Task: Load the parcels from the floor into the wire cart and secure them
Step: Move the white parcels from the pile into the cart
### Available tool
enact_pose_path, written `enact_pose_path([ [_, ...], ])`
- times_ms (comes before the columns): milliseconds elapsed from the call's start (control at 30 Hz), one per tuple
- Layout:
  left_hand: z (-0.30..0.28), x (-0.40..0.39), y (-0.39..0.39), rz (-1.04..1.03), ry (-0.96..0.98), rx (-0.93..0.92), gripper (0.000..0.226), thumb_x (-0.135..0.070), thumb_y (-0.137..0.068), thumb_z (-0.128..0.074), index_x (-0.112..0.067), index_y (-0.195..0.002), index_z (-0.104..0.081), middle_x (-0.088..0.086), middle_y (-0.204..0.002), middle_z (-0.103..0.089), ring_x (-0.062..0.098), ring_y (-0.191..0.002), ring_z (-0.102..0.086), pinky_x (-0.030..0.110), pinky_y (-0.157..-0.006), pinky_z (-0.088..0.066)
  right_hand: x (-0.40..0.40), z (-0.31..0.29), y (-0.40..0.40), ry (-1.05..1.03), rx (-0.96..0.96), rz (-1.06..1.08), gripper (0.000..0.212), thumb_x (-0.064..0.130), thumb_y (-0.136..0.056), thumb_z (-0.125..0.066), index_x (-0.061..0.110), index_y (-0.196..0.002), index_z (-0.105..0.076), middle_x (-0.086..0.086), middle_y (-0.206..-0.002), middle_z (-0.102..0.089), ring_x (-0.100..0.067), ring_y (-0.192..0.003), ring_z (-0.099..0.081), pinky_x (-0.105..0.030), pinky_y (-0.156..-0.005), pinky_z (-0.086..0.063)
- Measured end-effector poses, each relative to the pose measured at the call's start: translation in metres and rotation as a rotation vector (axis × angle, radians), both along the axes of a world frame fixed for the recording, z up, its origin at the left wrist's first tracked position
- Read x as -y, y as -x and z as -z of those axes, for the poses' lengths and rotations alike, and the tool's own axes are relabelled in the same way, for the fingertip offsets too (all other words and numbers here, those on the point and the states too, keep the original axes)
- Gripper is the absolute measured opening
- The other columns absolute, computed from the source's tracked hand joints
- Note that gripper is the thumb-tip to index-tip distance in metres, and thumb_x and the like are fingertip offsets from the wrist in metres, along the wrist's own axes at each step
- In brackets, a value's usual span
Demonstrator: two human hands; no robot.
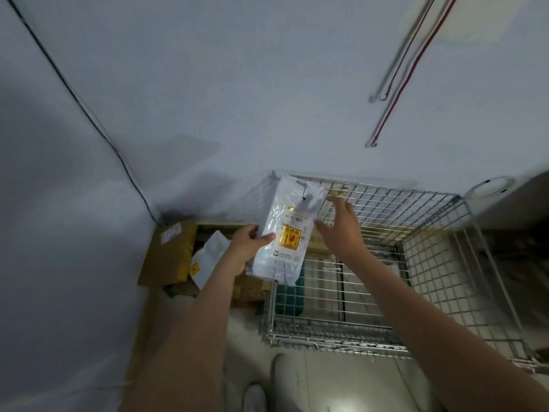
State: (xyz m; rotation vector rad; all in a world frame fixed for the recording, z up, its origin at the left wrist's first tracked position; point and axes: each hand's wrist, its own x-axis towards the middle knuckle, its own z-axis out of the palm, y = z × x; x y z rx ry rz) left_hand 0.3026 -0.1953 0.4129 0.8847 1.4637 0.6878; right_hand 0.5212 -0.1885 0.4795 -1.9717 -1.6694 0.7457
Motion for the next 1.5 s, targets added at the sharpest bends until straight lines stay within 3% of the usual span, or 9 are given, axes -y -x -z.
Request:
enact_pose_path([
  [67, 0.006, 0.003, -0.018, -0.021, 0.027, 0.049, 0.039, -0.027, -0.087, -0.075, -0.017, -0.122, -0.06, 0.002, -0.117, -0.069, 0.024, -0.099, -0.069, 0.045, -0.082, -0.06, 0.012, 0.013, -0.018, 0.17, -0.116, 0.114, 0.066, 0.021, -0.091, -0.07, 0.021, -0.147, -0.036, -0.008, -0.151, -0.04, -0.029, -0.127, -0.051, -0.046, -0.096, -0.054],
  [100, 0.011, 0.004, -0.028, -0.026, 0.043, 0.075, 0.039, -0.027, -0.087, -0.074, -0.017, -0.123, -0.06, 0.003, -0.118, -0.07, 0.024, -0.1, -0.069, 0.045, -0.08, -0.06, 0.019, 0.018, -0.026, 0.24, -0.179, 0.155, 0.064, 0.021, -0.093, -0.068, 0.021, -0.148, -0.035, -0.008, -0.149, -0.044, -0.026, -0.113, -0.058, -0.041, -0.079, -0.059],
  [167, 0.02, 0.007, -0.052, -0.046, 0.081, 0.131, 0.031, -0.027, -0.088, -0.074, -0.022, -0.115, -0.06, 0.003, -0.115, -0.071, 0.022, -0.097, -0.068, 0.045, -0.078, -0.06, 0.029, 0.025, -0.043, 0.343, -0.291, 0.202, 0.057, 0.025, -0.097, -0.062, 0.018, -0.147, -0.036, -0.009, -0.143, -0.052, -0.015, -0.091, -0.058, -0.027, -0.058, -0.049],
  [333, 0.054, 0.005, -0.117, -0.093, 0.23, 0.282, 0.036, -0.028, -0.087, -0.074, -0.019, -0.12, -0.061, 0.004, -0.115, -0.073, 0.03, -0.103, -0.067, 0.052, -0.077, -0.059, 0.043, 0.052, -0.095, 0.422, -0.382, 0.226, 0.04, 0.029, -0.102, -0.053, 0.009, -0.136, -0.052, -0.005, -0.109, -0.064, -0.008, -0.077, -0.058, -0.026, -0.062, -0.052],
  [433, 0.073, -0.002, -0.159, -0.106, 0.294, 0.321, 0.037, -0.028, -0.087, -0.074, -0.018, -0.121, -0.062, 0.006, -0.118, -0.072, 0.035, -0.111, -0.064, 0.065, -0.088, -0.053, 0.038, 0.074, -0.136, 0.465, -0.499, 0.249, 0.04, 0.031, -0.098, -0.059, 0.007, -0.131, -0.058, -0.003, -0.108, -0.068, -0.019, -0.088, -0.066, -0.04, -0.078, -0.061],
  [633, 0.11, -0.034, -0.249, -0.143, 0.337, 0.285, 0.051, -0.03, -0.082, -0.078, -0.017, -0.127, -0.059, 0.005, -0.119, -0.072, 0.035, -0.115, -0.062, 0.068, -0.09, -0.05, 0.004, 0.128, -0.232, 0.524, -0.573, 0.214, 0.04, 0.041, -0.093, -0.065, 0.012, -0.121, -0.066, -0.004, -0.11, -0.072, -0.024, -0.092, -0.072, -0.035, -0.069, -0.062],
  [967, 0.192, -0.094, -0.385, -0.189, 0.379, 0.196, 0.043, -0.025, -0.087, -0.074, -0.017, -0.124, -0.053, 0.007, -0.122, -0.068, 0.033, -0.109, -0.063, 0.057, -0.087, -0.056, -0.057, 0.235, -0.361, 0.62, -0.595, 0.277, 0.036, 0.027, -0.093, -0.069, 0.016, -0.126, -0.059, -0.008, -0.116, -0.069, -0.025, -0.097, -0.069, -0.042, -0.083, -0.06],
  [1300, 0.348, -0.144, -0.442, -0.053, 0.389, 0.109, 0.04, -0.035, -0.087, -0.074, -0.018, -0.121, -0.063, 0.005, -0.114, -0.073, 0.029, -0.101, -0.07, 0.045, -0.078, -0.062, -0.094, 0.383, -0.418, 0.628, -0.597, 0.346, 0.031, 0.032, -0.091, -0.071, 0.019, -0.118, -0.064, -0.006, -0.108, -0.072, -0.024, -0.092, -0.071, -0.047, -0.084, -0.06],
  [1500, 0.442, -0.176, -0.462, 0.011, 0.385, 0.06, 0.029, -0.035, -0.095, -0.065, -0.015, -0.117, -0.065, 0.003, -0.111, -0.073, 0.024, -0.1, -0.069, 0.036, -0.073, -0.058, -0.124, 0.472, -0.443, 0.612, -0.558, 0.334, 0.029, 0.024, -0.096, -0.065, 0.008, -0.12, -0.065, -0.007, -0.106, -0.072, -0.017, -0.084, -0.069, -0.027, -0.063, -0.054],
])
